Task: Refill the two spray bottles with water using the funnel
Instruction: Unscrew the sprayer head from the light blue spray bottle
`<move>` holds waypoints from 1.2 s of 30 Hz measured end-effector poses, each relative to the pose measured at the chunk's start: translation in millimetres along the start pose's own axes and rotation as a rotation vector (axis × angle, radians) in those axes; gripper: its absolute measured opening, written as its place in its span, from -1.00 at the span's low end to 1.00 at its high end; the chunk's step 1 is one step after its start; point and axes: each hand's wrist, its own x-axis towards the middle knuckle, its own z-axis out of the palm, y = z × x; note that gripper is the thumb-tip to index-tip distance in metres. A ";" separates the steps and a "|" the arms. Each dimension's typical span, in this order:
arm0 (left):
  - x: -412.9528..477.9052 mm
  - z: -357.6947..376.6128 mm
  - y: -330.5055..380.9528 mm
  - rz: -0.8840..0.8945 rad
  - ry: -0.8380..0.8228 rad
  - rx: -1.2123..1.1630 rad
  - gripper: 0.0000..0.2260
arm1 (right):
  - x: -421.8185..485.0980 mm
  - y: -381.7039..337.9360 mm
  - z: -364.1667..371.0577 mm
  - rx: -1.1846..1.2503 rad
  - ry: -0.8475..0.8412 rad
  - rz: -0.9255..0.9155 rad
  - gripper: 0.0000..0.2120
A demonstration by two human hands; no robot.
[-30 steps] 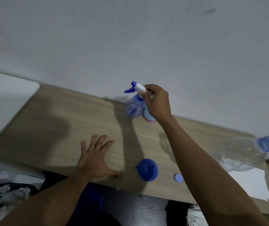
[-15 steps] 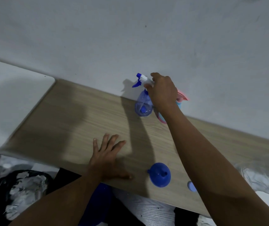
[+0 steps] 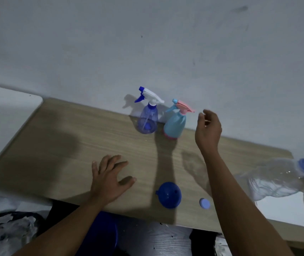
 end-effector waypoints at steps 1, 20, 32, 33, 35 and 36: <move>6.5 1.1 4.1 0.020 0.070 -0.023 -0.37 | -0.3 13.2 -2.5 -0.011 -0.037 0.049 -0.70; 166.2 3.3 138.9 0.251 -0.237 -0.670 -0.27 | 37.0 24.5 24.1 -0.023 -0.345 -0.061 -0.85; 46.0 -31.8 119.4 0.316 -0.224 -0.772 -0.28 | -31.6 -8.4 -39.9 0.207 -0.330 -0.003 -0.75; 33.4 -40.2 123.1 0.304 -0.257 -0.826 -0.27 | -36.2 -16.2 -48.5 0.230 -0.338 0.019 -0.74; 10.0 -56.7 131.9 0.313 -0.297 -0.912 -0.23 | -46.2 -33.3 -65.7 0.269 -0.344 0.042 -0.74; -0.2 -63.7 136.6 0.331 -0.302 -0.940 -0.21 | -51.2 -41.7 -73.9 0.285 -0.344 0.049 -0.73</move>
